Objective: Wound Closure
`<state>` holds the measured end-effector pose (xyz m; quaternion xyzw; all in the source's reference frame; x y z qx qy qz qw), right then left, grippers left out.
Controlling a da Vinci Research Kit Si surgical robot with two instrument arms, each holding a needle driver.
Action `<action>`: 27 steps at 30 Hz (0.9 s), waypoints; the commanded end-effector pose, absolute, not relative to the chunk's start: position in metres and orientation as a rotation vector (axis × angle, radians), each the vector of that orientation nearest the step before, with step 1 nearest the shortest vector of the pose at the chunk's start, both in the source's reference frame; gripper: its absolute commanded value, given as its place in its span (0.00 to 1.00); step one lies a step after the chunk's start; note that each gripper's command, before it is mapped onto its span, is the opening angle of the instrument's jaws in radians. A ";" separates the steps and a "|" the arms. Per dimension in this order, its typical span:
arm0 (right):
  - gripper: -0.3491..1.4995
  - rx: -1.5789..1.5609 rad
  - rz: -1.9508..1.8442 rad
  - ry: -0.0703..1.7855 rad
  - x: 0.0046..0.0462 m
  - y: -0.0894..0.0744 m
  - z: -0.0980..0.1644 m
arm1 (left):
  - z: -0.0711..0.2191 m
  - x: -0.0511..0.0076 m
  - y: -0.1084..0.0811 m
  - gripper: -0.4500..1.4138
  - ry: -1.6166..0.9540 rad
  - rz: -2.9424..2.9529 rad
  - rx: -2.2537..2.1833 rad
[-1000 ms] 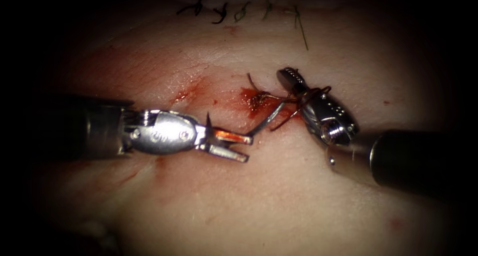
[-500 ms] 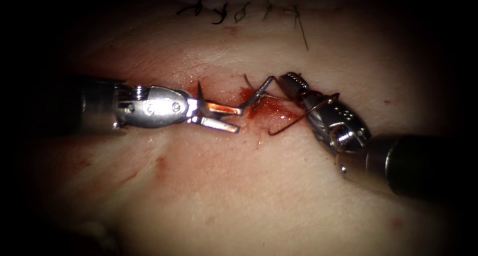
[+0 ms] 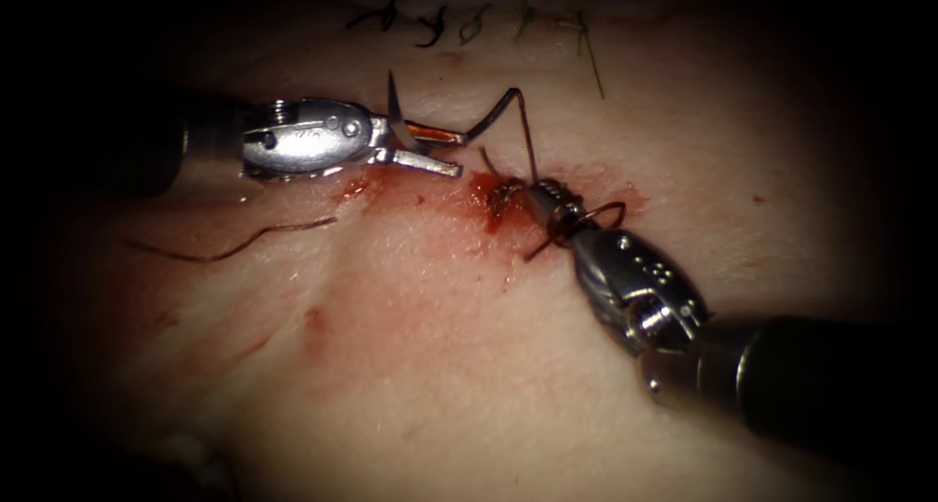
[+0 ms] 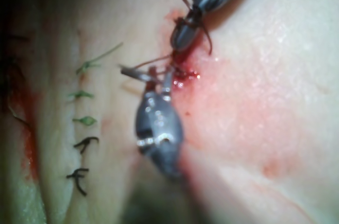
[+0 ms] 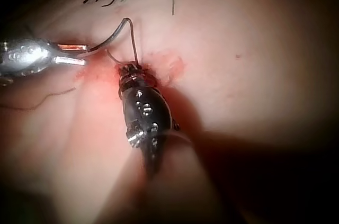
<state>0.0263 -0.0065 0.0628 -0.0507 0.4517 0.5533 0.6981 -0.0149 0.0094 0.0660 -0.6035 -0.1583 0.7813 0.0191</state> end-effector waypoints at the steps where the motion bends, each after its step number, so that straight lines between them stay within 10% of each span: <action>1: 0.00 -0.106 1.233 1.011 0.0272 -0.008 0.063 | 0.067 -0.0157 0.009 0.00 -0.495 2.423 -1.872; 27: 0.00 -0.085 1.162 0.996 0.0284 -0.013 0.063 | 0.066 -0.0202 0.023 0.00 -0.460 2.396 -1.835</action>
